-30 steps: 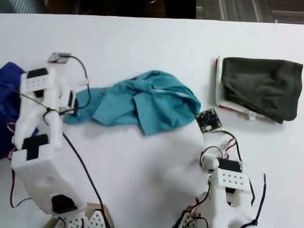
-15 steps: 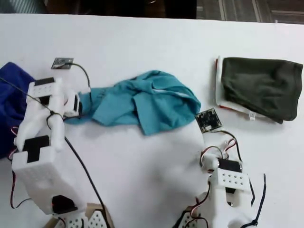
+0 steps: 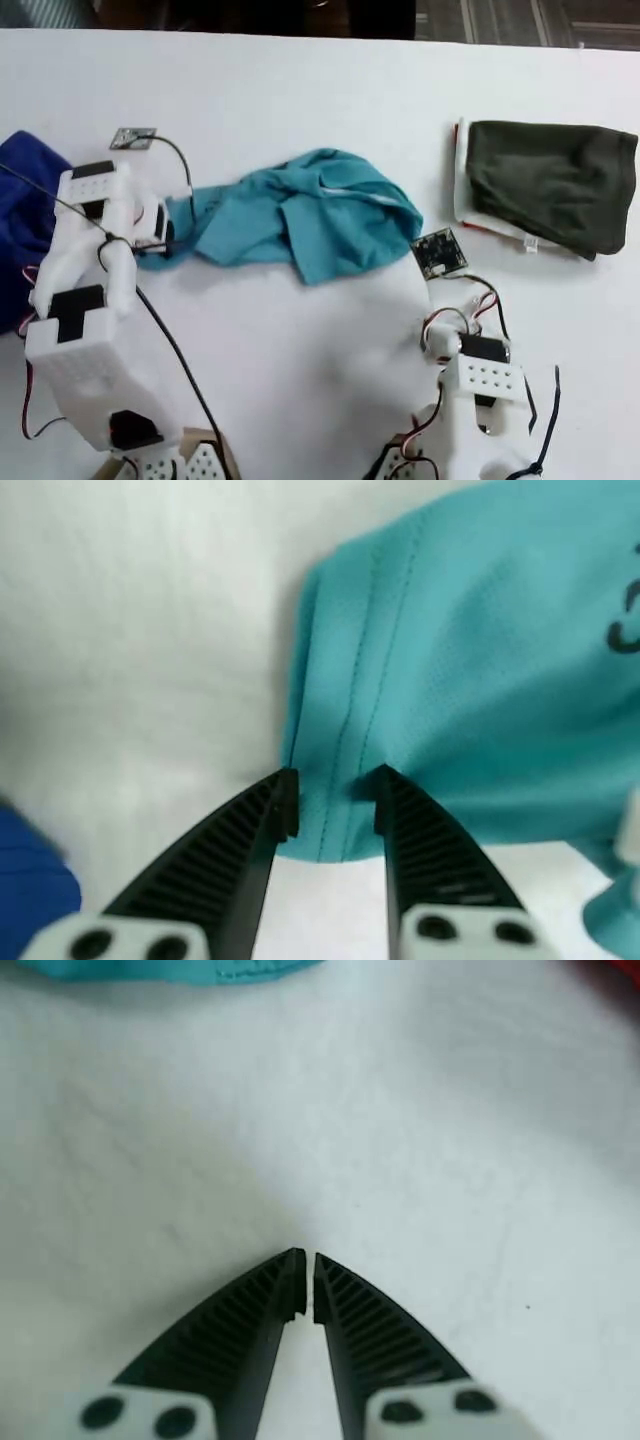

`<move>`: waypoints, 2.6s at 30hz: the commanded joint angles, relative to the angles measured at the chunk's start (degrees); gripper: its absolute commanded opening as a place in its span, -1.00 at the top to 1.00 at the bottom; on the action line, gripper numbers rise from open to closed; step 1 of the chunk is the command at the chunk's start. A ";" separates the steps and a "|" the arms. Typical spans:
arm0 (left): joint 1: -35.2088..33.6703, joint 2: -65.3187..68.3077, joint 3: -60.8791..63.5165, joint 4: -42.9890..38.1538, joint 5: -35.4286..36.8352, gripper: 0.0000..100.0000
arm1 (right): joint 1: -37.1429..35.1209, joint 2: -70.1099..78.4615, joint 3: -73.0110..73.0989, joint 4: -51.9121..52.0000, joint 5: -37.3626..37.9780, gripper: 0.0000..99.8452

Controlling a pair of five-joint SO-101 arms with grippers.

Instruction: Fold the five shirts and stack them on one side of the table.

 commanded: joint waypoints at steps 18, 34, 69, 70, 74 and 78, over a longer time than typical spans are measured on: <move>-2.29 -11.87 8.22 -3.87 -0.09 0.69 | -0.31 -1.27 -0.18 -0.92 0.35 0.96; -2.37 0.09 1.98 -3.43 -0.09 0.69 | -0.31 -1.27 -0.18 -0.92 0.35 0.96; -0.70 4.75 -4.00 0.26 0.35 0.95 | -5.23 -0.66 -28.13 22.73 -3.69 0.95; -0.70 4.75 -4.00 0.26 0.35 0.95 | -7.69 -0.66 -29.98 24.31 -3.87 0.95; -0.70 4.75 -4.00 0.26 0.35 0.95 | -19.12 -0.66 -33.41 27.21 -6.15 0.95; -0.70 4.84 -4.00 0.26 0.35 0.95 | -28.09 1.19 -33.32 26.86 -9.76 0.90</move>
